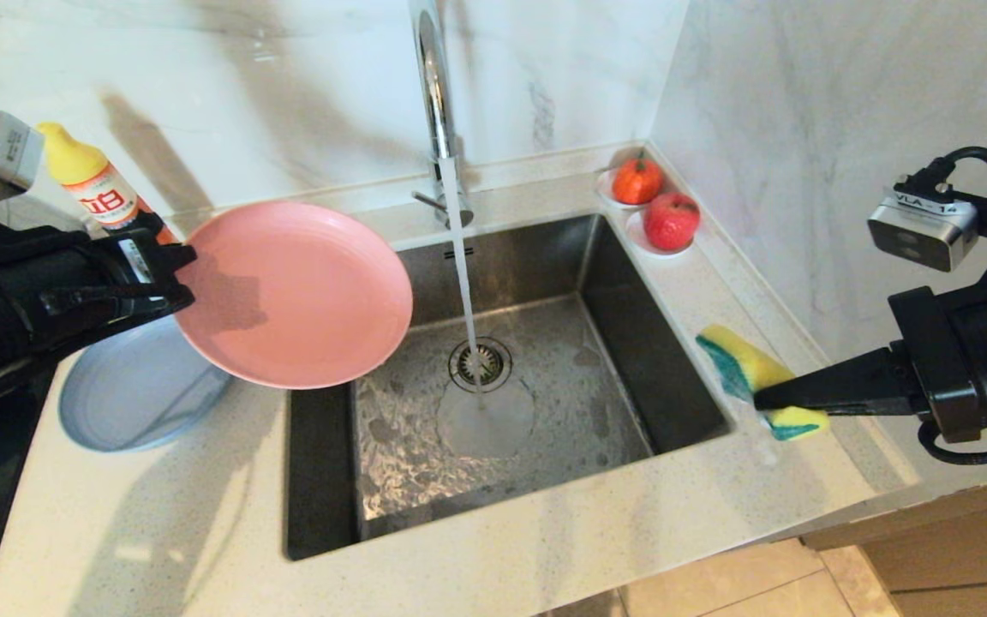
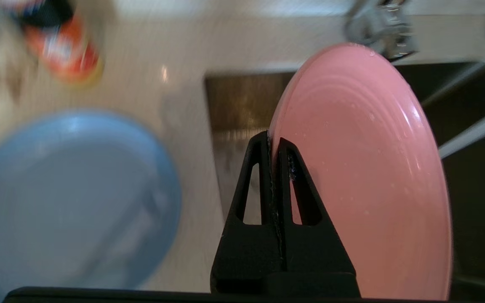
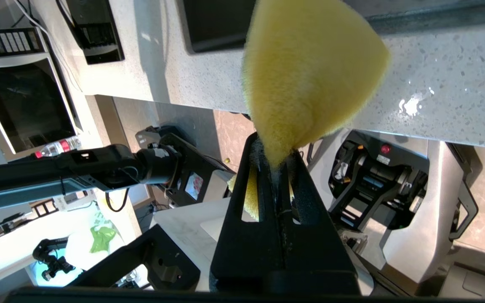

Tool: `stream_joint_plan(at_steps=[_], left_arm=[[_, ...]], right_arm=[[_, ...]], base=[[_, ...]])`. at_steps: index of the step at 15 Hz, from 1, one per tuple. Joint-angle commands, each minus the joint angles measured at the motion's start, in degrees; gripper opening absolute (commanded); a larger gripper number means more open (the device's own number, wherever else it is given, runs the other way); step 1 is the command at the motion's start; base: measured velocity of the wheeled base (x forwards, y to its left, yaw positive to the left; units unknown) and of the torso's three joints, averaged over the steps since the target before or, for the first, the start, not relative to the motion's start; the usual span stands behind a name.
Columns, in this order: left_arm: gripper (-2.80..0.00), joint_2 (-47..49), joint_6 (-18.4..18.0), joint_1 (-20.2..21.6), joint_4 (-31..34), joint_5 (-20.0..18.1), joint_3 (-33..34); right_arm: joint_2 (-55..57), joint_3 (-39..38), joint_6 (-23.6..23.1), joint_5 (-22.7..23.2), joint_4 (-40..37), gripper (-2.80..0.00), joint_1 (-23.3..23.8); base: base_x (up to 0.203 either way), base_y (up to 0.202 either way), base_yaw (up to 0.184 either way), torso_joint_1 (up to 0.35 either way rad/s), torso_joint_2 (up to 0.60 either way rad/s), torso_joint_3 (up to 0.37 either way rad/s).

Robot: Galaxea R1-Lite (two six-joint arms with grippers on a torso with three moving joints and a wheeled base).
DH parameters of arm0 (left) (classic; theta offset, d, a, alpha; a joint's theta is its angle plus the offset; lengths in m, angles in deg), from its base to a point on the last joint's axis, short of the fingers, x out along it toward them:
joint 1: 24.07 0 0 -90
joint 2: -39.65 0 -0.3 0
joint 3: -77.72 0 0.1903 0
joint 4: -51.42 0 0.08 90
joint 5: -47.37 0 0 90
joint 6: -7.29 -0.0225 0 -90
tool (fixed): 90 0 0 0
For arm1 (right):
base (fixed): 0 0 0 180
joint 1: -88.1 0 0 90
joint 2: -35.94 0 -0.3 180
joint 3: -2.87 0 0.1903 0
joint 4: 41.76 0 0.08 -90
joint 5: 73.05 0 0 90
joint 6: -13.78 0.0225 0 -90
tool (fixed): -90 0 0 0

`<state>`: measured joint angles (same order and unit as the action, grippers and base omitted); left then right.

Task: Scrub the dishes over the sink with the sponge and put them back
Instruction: Place the plate on the table

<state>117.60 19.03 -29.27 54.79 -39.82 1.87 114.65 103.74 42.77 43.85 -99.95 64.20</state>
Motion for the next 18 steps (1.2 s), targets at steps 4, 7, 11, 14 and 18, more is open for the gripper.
stream_joint_plan(at_steps=[4,7,11,14,18], left_arm=[[-2.8,-0.04,9.0,12.81,19.72,-6.7,-11.14],[-2.8,-1.16,13.7,18.07,25.38,-7.54,-15.3],[-2.8,-2.7,17.53,24.54,27.55,-7.56,-16.09],[-2.8,-3.47,19.5,31.18,29.68,-7.47,-16.08],[-2.8,-3.21,20.88,42.37,30.59,-7.47,-14.99]], right_arm=[[0.3,-1.55,0.1,0.05,1.28,-2.8,-0.01],[0.88,-3.03,0.1,-0.09,3.87,-2.8,0.47],[1.77,-3.93,0.02,0.0,5.37,-2.8,2.01],[2.61,-4.2,-0.07,0.0,5.82,-2.8,2.46],[3.78,-3.69,-0.42,-0.06,6.17,-2.8,2.89]], base=[[0.0,0.0,0.0,0.0,0.0,0.0],[0.0,0.0,0.0,0.0,0.0,0.0],[0.0,0.0,0.0,0.0,0.0,0.0],[0.0,0.0,0.0,0.0,0.0,0.0],[0.0,0.0,0.0,0.0,0.0,0.0]])
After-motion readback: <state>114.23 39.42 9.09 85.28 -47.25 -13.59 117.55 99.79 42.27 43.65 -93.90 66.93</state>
